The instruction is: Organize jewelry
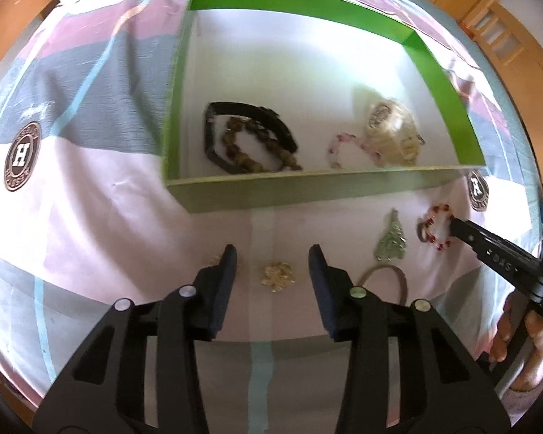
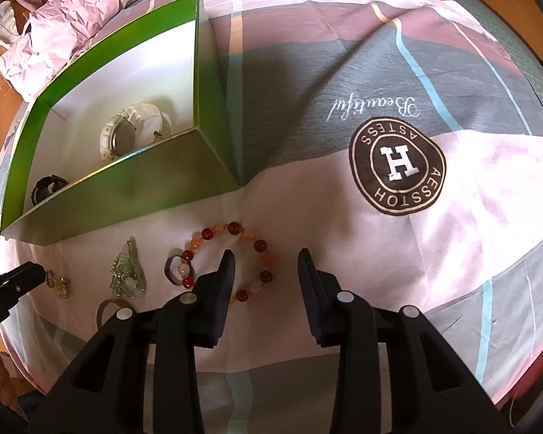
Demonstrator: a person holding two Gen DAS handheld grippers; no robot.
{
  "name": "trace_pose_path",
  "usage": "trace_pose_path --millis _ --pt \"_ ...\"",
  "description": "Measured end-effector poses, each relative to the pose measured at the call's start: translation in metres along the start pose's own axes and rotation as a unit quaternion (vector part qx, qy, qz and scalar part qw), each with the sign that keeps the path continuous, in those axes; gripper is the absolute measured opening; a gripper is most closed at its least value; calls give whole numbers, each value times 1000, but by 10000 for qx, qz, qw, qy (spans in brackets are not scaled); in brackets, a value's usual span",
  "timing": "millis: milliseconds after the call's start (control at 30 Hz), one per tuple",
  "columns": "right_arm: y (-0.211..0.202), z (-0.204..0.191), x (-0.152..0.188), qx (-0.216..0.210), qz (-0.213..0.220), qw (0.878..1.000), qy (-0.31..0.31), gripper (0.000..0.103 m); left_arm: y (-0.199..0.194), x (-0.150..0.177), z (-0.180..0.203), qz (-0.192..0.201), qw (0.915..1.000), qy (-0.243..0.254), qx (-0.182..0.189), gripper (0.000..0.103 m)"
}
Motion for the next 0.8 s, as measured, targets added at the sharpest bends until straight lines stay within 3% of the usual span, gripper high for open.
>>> trace_pose_path --millis 167,300,433,467,500,567,600,667,700,800 --pt "2 -2 3 30 -39 9999 -98 36 14 25 20 -245 9992 278 -155 42" --pt "7 -9 3 124 -38 9996 -239 36 28 23 25 -362 9985 323 -268 42" --pt "9 -12 3 221 16 9990 -396 36 33 25 30 -391 9980 412 -281 51" --pt "9 -14 3 207 34 9989 -426 30 34 25 32 -391 9979 430 -275 52" --pt "9 -16 3 166 33 9989 -428 17 35 26 35 -391 9976 478 -304 54" --pt "8 -20 4 89 22 9989 -458 7 39 26 39 -377 9969 556 -402 53" --pt "7 -24 5 56 15 9986 -535 7 45 25 48 -358 9965 598 -470 50" --pt "4 -31 6 -36 64 9980 -631 7 45 23 49 -251 9953 700 -626 25" --pt "2 -33 6 -88 113 9977 -660 7 44 23 50 -239 9957 686 -581 20" --pt "-17 -47 -3 -349 456 9957 -728 7 36 17 51 -120 9976 514 -441 20"
Point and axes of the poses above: each gripper's, at about its wrist camera, not at the fingertips, and y roughly the way its jaws point, z to its right, x to its underside, the point moved 10 cm from there along y, roughly the way its jaws point, and after that the axes turned 2 degrees about y, right-handed, at the moved point
